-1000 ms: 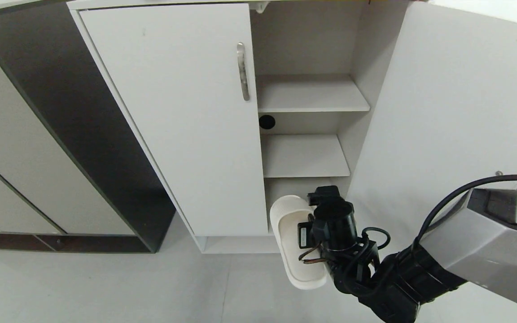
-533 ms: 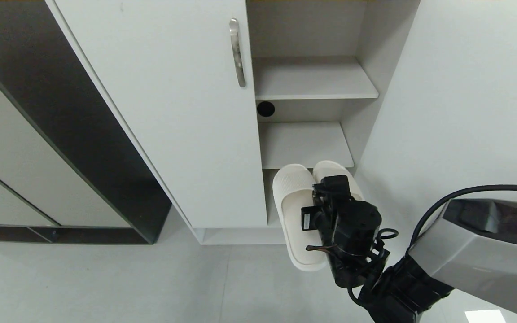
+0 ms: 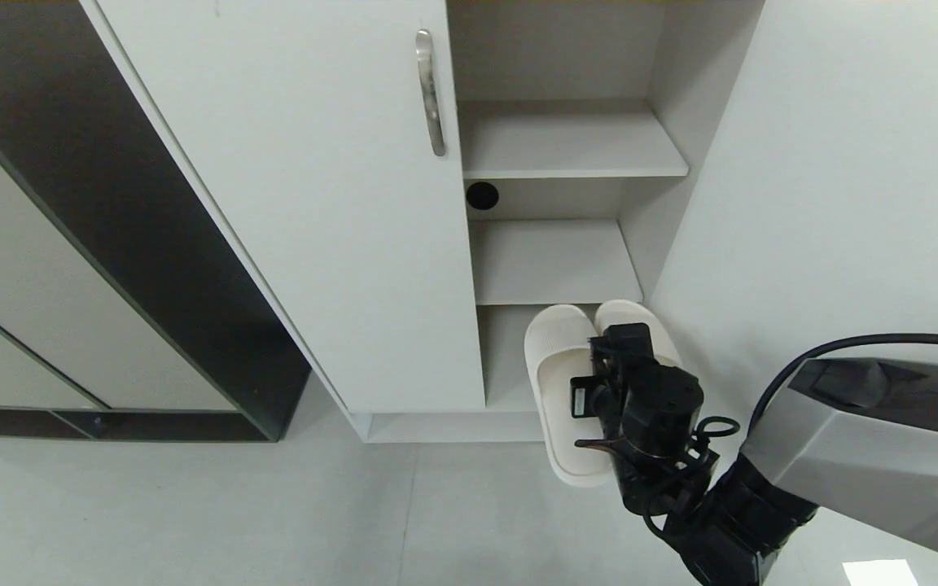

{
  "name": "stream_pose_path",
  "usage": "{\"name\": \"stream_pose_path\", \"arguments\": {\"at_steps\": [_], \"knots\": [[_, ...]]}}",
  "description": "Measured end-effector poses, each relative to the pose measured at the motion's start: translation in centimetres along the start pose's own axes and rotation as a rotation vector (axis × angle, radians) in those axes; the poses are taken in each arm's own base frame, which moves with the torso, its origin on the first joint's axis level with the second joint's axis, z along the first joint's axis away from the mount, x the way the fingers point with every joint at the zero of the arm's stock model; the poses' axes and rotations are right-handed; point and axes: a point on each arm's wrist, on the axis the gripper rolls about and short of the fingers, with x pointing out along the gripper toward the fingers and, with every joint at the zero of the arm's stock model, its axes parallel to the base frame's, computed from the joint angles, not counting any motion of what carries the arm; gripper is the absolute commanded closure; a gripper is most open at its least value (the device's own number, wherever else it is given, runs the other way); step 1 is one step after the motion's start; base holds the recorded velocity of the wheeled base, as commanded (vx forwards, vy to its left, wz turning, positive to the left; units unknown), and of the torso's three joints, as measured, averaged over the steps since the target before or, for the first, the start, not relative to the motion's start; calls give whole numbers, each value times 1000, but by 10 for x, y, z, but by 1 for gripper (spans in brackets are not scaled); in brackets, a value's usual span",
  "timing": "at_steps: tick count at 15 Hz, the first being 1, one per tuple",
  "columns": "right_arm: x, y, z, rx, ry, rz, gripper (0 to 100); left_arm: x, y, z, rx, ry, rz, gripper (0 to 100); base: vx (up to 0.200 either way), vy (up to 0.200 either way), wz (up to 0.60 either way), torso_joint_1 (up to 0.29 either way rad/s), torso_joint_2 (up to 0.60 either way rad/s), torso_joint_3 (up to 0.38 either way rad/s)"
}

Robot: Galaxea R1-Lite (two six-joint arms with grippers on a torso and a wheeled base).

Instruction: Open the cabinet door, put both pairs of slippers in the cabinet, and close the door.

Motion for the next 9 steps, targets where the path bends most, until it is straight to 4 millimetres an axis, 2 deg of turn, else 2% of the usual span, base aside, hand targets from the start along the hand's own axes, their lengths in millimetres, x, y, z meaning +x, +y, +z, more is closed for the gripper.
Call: {"name": "stream_pose_path", "arguments": {"at_steps": [9], "knots": [[11,-13,11,10,-23,-39,100,0,0,0,-1,0,0,100,0,0,0,0,0,0]]}}
